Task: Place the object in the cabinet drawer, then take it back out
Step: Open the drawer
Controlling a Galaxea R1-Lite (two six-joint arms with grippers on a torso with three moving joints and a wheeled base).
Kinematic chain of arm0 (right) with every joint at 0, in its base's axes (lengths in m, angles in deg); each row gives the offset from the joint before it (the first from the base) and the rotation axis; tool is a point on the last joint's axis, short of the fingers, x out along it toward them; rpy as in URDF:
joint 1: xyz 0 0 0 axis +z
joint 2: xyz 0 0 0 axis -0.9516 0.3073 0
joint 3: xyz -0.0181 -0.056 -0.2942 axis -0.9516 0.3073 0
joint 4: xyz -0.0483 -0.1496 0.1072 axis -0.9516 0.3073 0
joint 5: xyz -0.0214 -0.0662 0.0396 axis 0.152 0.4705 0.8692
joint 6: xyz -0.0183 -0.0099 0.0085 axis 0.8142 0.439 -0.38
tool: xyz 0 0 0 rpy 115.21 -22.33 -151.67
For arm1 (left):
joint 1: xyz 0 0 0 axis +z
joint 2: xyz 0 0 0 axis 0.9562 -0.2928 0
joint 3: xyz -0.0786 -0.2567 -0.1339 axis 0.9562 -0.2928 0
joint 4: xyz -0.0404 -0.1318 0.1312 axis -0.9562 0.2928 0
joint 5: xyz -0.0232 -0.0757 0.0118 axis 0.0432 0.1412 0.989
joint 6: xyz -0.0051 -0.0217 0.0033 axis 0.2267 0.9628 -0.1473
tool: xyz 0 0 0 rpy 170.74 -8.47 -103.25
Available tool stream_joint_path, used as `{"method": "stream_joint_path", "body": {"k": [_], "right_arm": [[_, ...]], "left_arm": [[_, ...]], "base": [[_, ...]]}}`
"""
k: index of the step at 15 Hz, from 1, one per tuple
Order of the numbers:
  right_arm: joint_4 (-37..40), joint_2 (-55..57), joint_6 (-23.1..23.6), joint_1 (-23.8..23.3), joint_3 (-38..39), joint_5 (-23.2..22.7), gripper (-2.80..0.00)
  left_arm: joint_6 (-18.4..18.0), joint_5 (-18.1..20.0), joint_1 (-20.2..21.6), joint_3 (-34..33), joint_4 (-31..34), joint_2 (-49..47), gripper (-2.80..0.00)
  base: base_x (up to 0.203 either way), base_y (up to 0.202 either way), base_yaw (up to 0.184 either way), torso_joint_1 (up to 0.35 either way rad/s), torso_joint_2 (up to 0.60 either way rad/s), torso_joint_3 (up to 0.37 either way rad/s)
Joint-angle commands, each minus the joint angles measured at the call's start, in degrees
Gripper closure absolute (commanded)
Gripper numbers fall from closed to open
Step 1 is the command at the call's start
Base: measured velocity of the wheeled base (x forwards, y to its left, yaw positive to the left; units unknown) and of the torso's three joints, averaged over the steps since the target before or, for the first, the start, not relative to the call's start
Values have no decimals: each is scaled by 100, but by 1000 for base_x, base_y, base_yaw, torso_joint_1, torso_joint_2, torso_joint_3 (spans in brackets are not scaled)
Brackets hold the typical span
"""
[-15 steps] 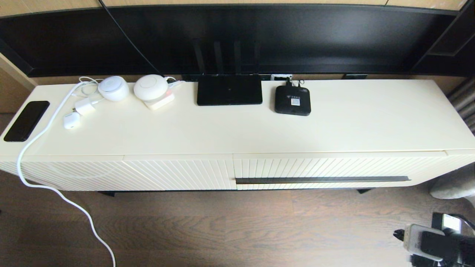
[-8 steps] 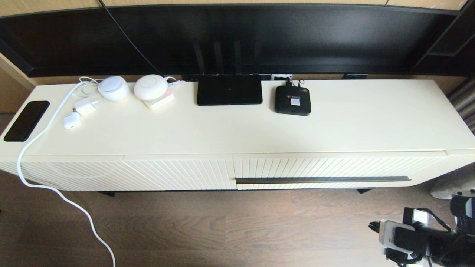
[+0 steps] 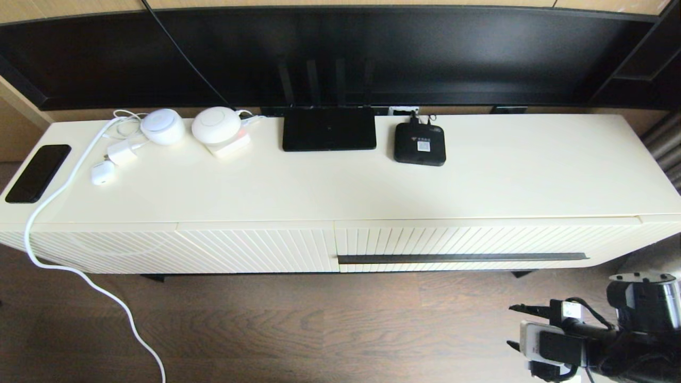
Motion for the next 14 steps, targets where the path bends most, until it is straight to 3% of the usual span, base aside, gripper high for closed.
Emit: {"method": "stream_joint_path", "body": {"k": [1, 4, 14], "right_arm": [[-28, 144, 280, -22, -90, 47, -280], [28, 338, 833, -132, -333, 64, -280], [-95, 1372, 1306, -111, -1058, 49, -280]], "left_arm": [[0, -1, 0, 1, 1, -5, 0], [0, -1, 0, 3, 2, 0, 0], [0, -1, 0, -2, 2, 0, 0]], "base": [[0, 0, 0, 0, 0, 0], [0, 0, 0, 0, 0, 0], [0, 0, 0, 0, 0, 0]]}}
